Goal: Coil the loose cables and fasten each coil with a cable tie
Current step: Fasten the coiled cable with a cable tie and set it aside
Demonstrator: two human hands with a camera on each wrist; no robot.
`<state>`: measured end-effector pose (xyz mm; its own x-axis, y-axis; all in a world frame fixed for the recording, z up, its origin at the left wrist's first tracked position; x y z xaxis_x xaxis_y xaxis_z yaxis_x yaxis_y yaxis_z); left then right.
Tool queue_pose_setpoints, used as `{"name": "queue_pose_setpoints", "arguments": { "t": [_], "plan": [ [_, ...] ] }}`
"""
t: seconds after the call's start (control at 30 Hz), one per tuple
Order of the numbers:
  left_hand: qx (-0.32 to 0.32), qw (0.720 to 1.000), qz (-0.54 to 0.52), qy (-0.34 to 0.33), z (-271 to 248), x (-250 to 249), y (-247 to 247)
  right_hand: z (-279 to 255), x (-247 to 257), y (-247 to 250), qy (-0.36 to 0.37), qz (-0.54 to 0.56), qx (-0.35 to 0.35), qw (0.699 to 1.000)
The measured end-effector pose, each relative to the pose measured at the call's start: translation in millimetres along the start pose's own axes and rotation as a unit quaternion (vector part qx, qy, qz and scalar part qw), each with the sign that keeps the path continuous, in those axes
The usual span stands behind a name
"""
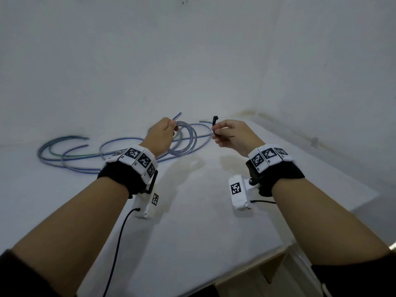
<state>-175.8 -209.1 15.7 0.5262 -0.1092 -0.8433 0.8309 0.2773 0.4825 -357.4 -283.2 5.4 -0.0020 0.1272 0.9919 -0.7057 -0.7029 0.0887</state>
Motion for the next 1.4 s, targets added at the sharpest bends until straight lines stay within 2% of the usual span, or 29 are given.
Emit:
{"name": "queue_pose_setpoints", "arguments": {
  "t": [0.1, 0.2, 0.4, 0.53, 0.7, 0.9, 1.07, 1.4],
  "plan": [
    [-0.038, 0.999, 0.009, 0.011, -12.8, 19.9, 42.1, 26.0, 8.0, -50.5, 0.049, 0.121, 0.059, 0.990],
    [-0.073, 0.997, 0.009, 0.023, -23.4, 38.3, 77.2, 46.1, 13.8, -97.6, 0.085, 0.175, 0.103, 0.975],
    [-0.119, 0.992, 0.015, 0.034, -34.2, 62.5, 133.5, 77.7, 17.2, -153.0, 0.120, 0.200, 0.089, 0.968],
    [-0.144, 0.989, 0.030, 0.032, -39.2, 71.3, 157.6, 90.7, 16.0, -179.5, 0.115, 0.169, 0.122, 0.971],
    [-0.147, 0.986, 0.070, 0.022, -42.9, 65.9, 167.3, 99.6, 6.9, -201.5, 0.100, 0.158, 0.167, 0.968],
    [-0.147, 0.983, 0.108, 0.003, -43.9, 62.0, 167.8, 100.6, 9.8, -211.4, 0.134, 0.102, 0.188, 0.968],
    [-0.156, 0.982, 0.109, -0.008, -51.8, 58.3, 169.5, 97.7, 20.8, -209.3, 0.152, 0.097, 0.205, 0.962],
    [-0.119, 0.980, 0.152, -0.051, -67.9, 42.6, 154.9, 97.5, 16.4, -228.6, 0.144, 0.050, 0.238, 0.959]
  ]
}}
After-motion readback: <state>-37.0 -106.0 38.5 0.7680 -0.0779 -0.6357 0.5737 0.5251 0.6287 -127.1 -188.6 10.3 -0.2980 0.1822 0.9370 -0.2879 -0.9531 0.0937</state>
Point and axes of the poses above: each hand's wrist, its own z-axis towards the middle knuckle, its own y-axis out of the back of the hand, x = y × z, the point moved 10 cm from there along z, towards the middle knuckle, and after that the axes turned 14 degrees about x, right-handed, at the moved point
